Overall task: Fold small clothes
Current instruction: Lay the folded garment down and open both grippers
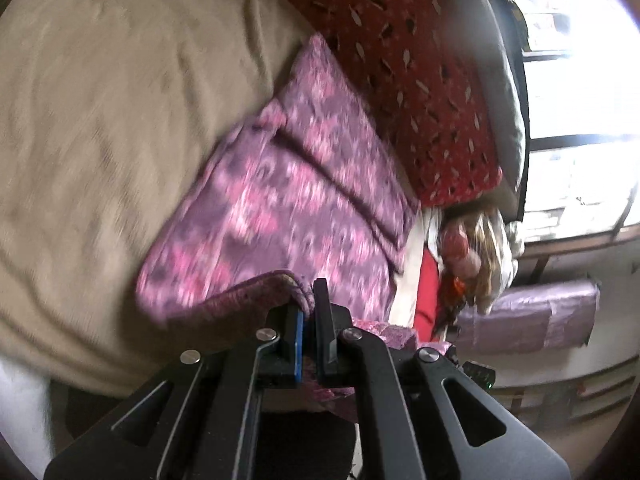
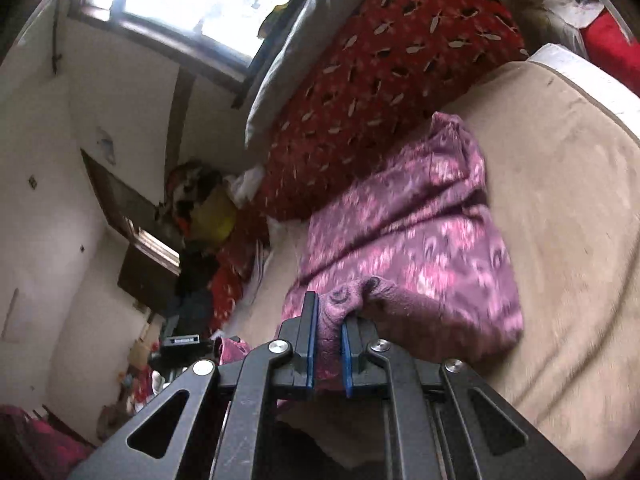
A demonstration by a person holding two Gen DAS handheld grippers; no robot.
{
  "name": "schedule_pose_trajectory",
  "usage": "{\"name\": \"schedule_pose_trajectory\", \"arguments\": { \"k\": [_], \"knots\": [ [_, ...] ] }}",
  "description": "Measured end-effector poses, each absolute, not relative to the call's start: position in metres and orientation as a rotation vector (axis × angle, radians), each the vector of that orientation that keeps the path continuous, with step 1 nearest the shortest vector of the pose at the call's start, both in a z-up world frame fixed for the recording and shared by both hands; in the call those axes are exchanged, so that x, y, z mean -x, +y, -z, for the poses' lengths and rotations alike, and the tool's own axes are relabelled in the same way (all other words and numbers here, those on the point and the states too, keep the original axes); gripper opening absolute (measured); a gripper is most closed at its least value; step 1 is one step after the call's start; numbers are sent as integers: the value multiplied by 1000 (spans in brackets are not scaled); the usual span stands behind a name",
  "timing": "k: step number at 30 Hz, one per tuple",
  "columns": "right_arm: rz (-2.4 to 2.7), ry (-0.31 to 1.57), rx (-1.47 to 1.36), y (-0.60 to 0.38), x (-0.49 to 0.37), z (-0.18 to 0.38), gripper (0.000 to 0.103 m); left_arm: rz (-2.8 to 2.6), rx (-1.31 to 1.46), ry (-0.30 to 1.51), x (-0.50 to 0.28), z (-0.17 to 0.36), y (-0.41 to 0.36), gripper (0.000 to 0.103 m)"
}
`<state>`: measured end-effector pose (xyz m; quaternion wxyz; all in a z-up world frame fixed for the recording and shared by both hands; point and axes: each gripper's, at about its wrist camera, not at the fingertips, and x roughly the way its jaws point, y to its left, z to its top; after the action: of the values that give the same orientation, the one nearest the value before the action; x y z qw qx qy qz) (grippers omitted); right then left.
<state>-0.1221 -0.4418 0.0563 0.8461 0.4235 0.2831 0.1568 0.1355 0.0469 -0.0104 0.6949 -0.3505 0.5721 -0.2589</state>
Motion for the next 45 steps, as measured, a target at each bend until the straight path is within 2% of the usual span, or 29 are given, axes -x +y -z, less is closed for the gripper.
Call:
{"name": "schedule_pose_trajectory", "arguments": {
  "k": [13, 18, 20, 22, 24, 27, 29, 31, 35, 38, 43, 45],
  "knots": [
    [-228, 493, -1081, -515, -39, -11, 9, 469, 960, 1227, -312, 11, 10, 2],
    [-151, 475, -1139, -540, -93, 15, 10, 385, 902, 1236, -371, 22, -14, 2],
    [-124, 509, -1149, -542, -111, 29, 15, 313, 825, 1281, -390, 34, -26, 2],
    [-55, 639, -1163, -541, -132, 50, 15, 265, 776, 1345, -403, 47, -34, 2],
    [-43, 690, -1207, -545, -140, 60, 16, 277, 788, 1364, -408, 48, -34, 2],
    [-83, 623, -1241, -552, -132, 51, 28, 343, 824, 1306, -410, 33, -24, 5],
    [-87, 542, -1232, -560, -117, 39, 50, 395, 849, 1287, -410, 26, -18, 11],
    [-41, 477, -1218, -571, -99, 32, 58, 402, 822, 1289, -408, 25, -17, 15],
    [68, 620, -1101, -576, -88, 37, 58, 340, 775, 1230, -401, 18, -6, 37],
    [95, 689, -1014, -567, -88, 39, 58, 373, 766, 1220, -394, 17, -5, 43],
    [123, 747, -924, -546, -114, 42, 57, 399, 605, 1286, -382, 26, -50, 43],
    [92, 759, -881, -536, -125, 41, 22, 377, 512, 1288, -377, 32, -73, 43]
  ]
}}
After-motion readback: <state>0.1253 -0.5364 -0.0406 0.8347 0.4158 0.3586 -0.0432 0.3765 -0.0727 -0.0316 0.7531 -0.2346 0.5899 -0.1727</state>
